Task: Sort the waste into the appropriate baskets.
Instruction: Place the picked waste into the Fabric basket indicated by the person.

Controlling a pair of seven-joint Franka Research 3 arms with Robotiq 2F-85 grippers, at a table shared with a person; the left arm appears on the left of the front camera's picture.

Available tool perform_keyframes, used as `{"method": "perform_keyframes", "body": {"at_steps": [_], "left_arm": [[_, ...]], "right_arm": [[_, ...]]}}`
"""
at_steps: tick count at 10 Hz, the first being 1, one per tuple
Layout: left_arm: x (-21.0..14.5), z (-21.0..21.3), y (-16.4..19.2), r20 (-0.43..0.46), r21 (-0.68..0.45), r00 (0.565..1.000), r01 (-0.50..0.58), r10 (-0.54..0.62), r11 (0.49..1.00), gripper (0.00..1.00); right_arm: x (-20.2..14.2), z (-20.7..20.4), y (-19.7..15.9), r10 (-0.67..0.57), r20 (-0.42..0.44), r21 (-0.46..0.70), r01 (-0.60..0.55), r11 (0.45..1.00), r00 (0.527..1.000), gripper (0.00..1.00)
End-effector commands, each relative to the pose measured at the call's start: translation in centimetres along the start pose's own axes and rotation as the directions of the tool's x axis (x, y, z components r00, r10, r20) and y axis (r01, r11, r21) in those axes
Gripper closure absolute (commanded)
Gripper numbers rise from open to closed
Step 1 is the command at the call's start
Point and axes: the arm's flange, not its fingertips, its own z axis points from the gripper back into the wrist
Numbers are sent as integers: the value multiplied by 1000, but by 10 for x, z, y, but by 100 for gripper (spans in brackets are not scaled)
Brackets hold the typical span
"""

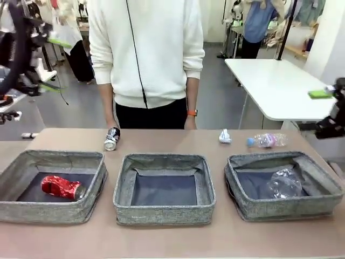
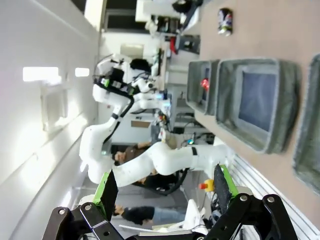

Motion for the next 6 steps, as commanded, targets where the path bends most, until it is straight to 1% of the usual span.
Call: {"method": "perform_keyframes", "body": {"at_steps": [1,2,3,4,5,6], "left_arm": [[-2,21,18,6,-159,1000,-11,12,987,0],[-9,32,34,6,-223,1000,22,-21,975,0],[-15,40,54,60,-229,998,12,1,973,0],[-20,41,76,51,-192,998,46,-37,980,0],[-17,35,101,-2,-123,995,99,-100,987,0],[-4,21,128,-60,-31,988,143,-144,989,0]], "right_arm": [[2,-48,-6,-65,8,25,65,998,998,0],[7,-67,-9,-102,-9,26,102,994,995,0],[12,-80,-7,-163,28,36,162,986,986,0],[16,-85,2,-225,87,47,221,974,970,0],[18,-82,11,-215,134,44,211,977,968,0],[21,-71,25,-181,168,33,178,984,969,0]]}}
